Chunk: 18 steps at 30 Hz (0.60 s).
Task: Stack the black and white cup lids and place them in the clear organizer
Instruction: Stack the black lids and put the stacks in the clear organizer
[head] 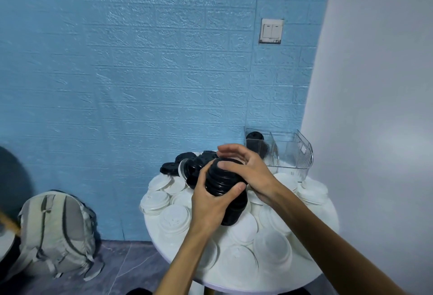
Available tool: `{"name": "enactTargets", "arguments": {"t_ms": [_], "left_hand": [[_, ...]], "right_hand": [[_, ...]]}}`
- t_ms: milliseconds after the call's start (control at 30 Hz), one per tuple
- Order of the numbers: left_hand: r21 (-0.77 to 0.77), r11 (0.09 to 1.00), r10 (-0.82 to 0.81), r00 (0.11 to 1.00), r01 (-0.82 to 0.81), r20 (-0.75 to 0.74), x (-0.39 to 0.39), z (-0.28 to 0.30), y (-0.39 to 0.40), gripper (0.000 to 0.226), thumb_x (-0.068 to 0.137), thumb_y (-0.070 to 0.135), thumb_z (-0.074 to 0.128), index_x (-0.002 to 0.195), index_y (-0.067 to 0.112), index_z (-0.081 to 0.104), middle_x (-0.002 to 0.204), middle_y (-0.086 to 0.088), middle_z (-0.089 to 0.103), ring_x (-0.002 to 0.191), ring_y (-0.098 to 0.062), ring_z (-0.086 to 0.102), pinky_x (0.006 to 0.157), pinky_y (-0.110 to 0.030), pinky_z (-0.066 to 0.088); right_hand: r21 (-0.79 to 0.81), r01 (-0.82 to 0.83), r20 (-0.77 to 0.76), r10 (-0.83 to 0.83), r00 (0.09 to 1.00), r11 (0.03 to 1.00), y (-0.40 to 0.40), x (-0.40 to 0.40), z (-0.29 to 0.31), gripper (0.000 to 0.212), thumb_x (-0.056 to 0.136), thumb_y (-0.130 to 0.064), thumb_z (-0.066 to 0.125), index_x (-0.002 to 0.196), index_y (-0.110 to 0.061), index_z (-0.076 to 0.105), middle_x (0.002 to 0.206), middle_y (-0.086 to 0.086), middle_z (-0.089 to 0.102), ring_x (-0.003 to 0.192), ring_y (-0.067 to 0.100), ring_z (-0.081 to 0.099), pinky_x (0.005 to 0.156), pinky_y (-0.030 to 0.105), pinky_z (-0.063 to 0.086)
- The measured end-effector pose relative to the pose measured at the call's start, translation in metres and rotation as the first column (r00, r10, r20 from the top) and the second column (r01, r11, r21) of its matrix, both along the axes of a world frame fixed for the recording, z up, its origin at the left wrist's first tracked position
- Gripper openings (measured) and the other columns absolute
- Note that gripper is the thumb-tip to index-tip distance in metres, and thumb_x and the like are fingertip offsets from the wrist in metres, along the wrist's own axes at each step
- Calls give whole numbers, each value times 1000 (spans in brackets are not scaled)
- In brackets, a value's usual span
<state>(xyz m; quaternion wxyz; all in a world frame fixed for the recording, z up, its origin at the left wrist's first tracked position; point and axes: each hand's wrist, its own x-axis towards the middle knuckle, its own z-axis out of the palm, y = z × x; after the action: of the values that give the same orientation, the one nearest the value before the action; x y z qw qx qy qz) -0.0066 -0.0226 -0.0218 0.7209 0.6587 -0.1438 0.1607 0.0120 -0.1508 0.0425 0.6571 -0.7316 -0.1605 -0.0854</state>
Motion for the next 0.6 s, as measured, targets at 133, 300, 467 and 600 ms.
{"name": "enactTargets", "arguments": {"t_ms": [133,300,467,600], "left_hand": [[-2,999,43,999,-43,34,1,1,-1,83,58,45,90,134,37,56,121,17,69,114,-5,66,98,-26,51],[-58,998,36,999,-35,7,8,6,2,90,59,44,89,140,34,53,125,13,70,116,-6,66,100,-28,51],[-114,993,7,999,-12,-45,22,17,1,84,70,27,92,142,35,51,121,14,72,113,-3,67,91,-16,53],[-103,994,-31,998,25,-55,32,30,-7,73,81,19,84,143,37,49,121,14,71,109,2,67,86,-11,52]], "right_hand": [[201,-48,-209,90,974,978,6,-3,-11,41,80,-27,81,117,-12,73,117,13,73,111,22,68,100,33,52],[303,-60,-313,159,936,951,5,-5,-10,51,99,-55,46,127,-19,68,125,7,72,121,20,66,108,37,46],[252,-11,-277,83,957,968,12,5,-15,48,95,-64,52,128,-32,66,130,0,69,126,16,62,116,45,39],[273,168,-233,-104,967,947,21,12,-9,47,91,-61,53,116,-25,71,114,-2,75,110,13,70,107,42,48]]}}
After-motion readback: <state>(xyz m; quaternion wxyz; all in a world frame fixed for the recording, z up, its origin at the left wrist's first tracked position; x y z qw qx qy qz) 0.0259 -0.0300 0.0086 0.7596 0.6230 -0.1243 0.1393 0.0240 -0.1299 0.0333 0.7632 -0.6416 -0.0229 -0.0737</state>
